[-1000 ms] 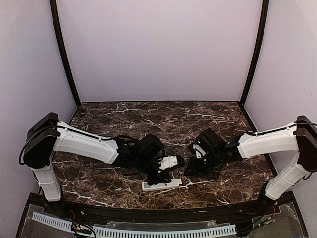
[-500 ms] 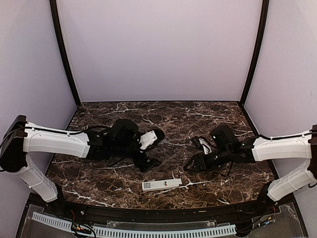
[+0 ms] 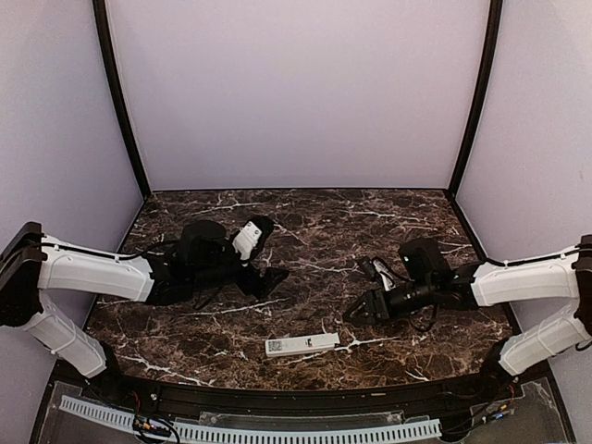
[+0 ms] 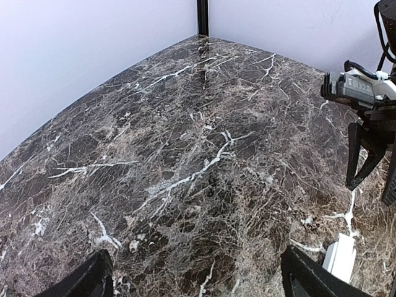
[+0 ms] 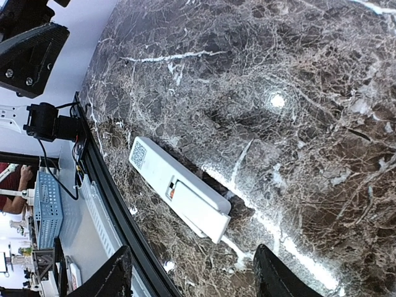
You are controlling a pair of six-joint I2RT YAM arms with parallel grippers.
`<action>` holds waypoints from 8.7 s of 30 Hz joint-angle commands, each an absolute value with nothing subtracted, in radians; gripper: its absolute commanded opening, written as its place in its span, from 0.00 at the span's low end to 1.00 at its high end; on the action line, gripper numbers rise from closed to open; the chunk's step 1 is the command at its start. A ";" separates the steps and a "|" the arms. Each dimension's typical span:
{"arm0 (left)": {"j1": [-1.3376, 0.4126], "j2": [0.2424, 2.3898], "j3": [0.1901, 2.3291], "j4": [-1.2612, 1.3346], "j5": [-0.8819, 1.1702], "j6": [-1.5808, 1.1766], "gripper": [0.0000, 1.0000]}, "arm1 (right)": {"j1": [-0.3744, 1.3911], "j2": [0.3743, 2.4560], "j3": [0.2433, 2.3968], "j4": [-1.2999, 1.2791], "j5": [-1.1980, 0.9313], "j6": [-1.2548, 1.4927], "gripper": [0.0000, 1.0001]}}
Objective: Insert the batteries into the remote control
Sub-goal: Load the battery cover onto the remote control without the battery cover.
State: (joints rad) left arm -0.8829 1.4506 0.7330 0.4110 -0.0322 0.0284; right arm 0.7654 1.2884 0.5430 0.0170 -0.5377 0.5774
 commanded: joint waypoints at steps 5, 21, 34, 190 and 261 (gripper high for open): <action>-0.880 1.499 0.702 0.516 -0.006 0.074 0.93 | 0.758 1.397 0.540 0.100 -0.601 0.597 0.61; -0.884 1.530 0.666 0.465 0.080 0.194 0.91 | 0.758 1.532 0.571 0.094 -0.578 0.612 0.42; -1.081 1.533 0.729 0.190 0.082 0.230 0.99 | 0.768 1.430 0.549 -0.105 -0.360 0.711 0.06; -1.218 1.713 0.798 -0.108 0.053 0.049 0.36 | 1.082 1.733 0.939 -0.395 -0.005 0.764 0.00; -1.212 1.630 0.773 -0.047 -0.101 0.086 0.00 | 0.999 1.481 0.879 -0.444 0.031 0.688 0.32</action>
State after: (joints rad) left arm -1.2137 1.6852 0.8101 -0.0257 -0.0143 0.0689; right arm 1.0531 1.6085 0.9047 -0.4511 0.0471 0.7620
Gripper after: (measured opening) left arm 0.367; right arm 0.260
